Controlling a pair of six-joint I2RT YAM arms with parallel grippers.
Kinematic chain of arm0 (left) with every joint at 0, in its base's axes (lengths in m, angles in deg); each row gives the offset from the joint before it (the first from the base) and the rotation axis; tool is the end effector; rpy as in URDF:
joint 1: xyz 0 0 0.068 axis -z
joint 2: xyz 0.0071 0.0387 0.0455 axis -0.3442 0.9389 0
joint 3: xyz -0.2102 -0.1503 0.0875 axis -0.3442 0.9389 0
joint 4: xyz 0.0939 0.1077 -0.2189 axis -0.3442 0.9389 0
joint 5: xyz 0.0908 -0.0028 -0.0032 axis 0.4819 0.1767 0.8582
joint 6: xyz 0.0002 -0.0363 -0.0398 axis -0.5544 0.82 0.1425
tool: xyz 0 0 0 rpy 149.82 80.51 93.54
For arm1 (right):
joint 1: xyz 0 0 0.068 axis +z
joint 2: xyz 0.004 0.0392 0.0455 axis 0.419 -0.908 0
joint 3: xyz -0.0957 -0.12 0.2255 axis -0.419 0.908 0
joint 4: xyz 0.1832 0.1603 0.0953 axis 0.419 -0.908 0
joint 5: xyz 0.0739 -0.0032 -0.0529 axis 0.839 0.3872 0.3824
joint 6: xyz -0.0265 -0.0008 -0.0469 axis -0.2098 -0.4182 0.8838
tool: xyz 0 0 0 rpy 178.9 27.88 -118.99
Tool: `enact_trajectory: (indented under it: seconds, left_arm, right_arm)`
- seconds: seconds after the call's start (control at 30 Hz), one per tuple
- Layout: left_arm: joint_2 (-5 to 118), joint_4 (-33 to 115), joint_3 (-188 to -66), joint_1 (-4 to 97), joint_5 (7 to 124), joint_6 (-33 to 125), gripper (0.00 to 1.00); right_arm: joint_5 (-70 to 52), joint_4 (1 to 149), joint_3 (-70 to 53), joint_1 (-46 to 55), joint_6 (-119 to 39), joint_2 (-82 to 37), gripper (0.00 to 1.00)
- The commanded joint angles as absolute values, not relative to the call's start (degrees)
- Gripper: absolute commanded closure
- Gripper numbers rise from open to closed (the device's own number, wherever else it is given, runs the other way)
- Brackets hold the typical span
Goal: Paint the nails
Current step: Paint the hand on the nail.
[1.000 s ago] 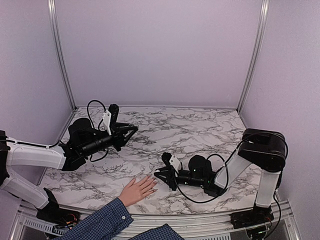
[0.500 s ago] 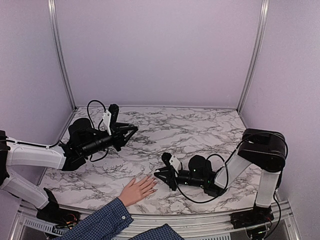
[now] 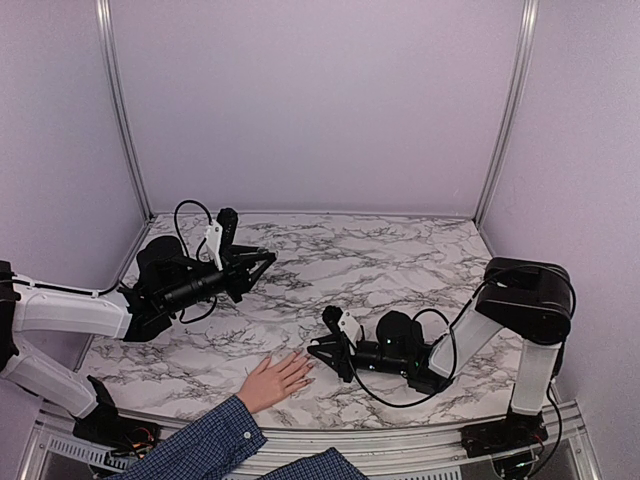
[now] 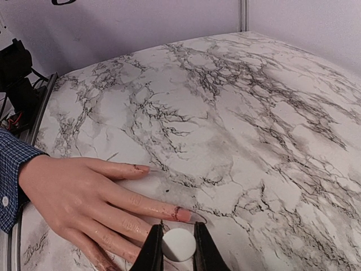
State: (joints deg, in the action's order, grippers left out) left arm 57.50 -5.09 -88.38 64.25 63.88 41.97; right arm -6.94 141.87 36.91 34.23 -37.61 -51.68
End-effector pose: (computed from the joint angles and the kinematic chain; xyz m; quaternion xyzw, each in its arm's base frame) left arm 0.2027 -0.2051 0.2567 0.2734 0.6177 -0.3718 0.6367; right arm 0.1588 0.2763 0.1031 -0.4078 0.6744 0.3805 0.4839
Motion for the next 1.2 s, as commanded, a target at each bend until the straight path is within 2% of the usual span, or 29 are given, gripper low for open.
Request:
enact_trajectory:
  seconds: [0.0,1.17]
  left_arm:
    - [56.6,-7.7,-87.9,63.9,64.3,41.7,1.0]
    - [56.8,-7.7,-88.2,63.9,64.1,41.7,1.0]
  right_arm:
    - [-6.2,142.5,35.2,34.7,-38.5,-52.8,1.0]
    - [-5.3,143.6,35.7,34.7,-38.6,-52.5,1.0]
